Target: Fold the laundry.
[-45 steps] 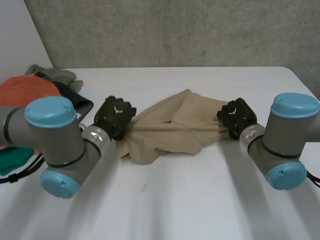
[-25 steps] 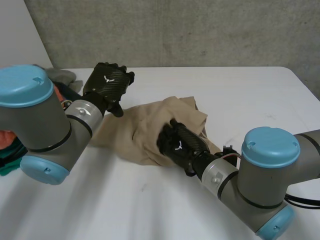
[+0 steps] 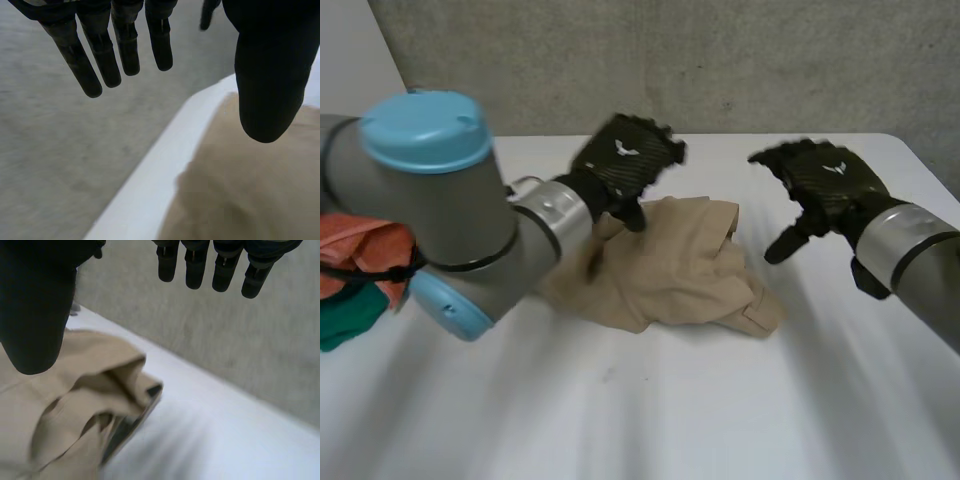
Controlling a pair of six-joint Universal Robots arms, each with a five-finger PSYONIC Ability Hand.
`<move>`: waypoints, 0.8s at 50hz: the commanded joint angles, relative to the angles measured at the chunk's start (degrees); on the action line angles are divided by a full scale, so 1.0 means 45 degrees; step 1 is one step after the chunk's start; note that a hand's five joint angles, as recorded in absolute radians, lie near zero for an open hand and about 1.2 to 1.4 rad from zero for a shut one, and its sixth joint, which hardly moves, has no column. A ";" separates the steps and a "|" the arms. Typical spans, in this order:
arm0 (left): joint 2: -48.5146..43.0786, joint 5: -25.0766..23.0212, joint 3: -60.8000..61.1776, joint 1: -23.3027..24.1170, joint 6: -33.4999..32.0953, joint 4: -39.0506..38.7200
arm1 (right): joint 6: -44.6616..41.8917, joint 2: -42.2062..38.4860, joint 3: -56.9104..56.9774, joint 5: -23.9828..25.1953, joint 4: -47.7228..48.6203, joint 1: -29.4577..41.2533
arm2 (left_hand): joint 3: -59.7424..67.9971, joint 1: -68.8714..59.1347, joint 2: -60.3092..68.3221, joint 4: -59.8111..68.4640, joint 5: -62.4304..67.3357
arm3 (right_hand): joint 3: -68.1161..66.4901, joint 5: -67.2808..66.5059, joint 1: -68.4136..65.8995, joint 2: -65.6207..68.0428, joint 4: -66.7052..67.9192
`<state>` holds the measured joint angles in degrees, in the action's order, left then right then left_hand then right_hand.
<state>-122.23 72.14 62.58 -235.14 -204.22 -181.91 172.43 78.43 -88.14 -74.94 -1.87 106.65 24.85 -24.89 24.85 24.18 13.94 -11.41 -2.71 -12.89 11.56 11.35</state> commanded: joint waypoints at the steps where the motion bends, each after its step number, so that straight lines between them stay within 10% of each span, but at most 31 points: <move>1: -0.1975 -0.0837 -0.2070 0.0748 -0.1471 0.1597 | 0.1858 -0.1041 -0.0237 -0.0261 -0.1889 -0.0459 | 0.0036 -0.0027 0.0037 0.0186 0.0238 | 0.0314 0.0601 0.0642 -0.0347 -0.0300; 9: -0.3305 -0.0759 -0.3321 0.1158 -0.2763 0.1909 | 0.2346 -0.2915 -0.0903 -0.1022 -0.0093 0.0458 | 0.0295 -0.0286 0.0297 0.0445 0.0497 | 0.0314 0.0601 0.0642 -0.0347 -0.0300; 13: -0.3676 -0.0700 -0.3595 0.1178 -0.3153 0.2319 | 0.2913 -0.4028 -0.0279 -0.1102 0.0572 0.0907 | 0.4699 -0.4690 0.4700 0.4849 0.4901 | -0.0986 -0.0699 -0.0658 0.0953 0.1000; 19: -0.3677 0.0079 -0.3439 0.1178 -0.4050 0.2516 | 0.3344 -0.4851 0.0952 -0.1491 0.0592 0.1104 | 1.2255 -1.2246 1.2256 1.2404 1.2457 | -1.5237 -1.4950 -1.4909 1.5204 1.5252; 40: 0.3157 0.3792 0.0659 -0.1516 -0.1006 0.2085 | -0.4582 -0.0437 0.3667 -0.1024 -0.0090 0.1552 | 1.2255 -1.2246 1.2256 1.2404 1.2457 | -1.5242 -1.4954 -1.4913 1.5208 1.5256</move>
<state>-115.75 88.54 55.64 -238.34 -212.26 -175.75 164.10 74.91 -74.83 -81.73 1.04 110.54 68.09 -66.45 68.50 68.62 56.52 -67.55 -56.81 -63.72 67.19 68.43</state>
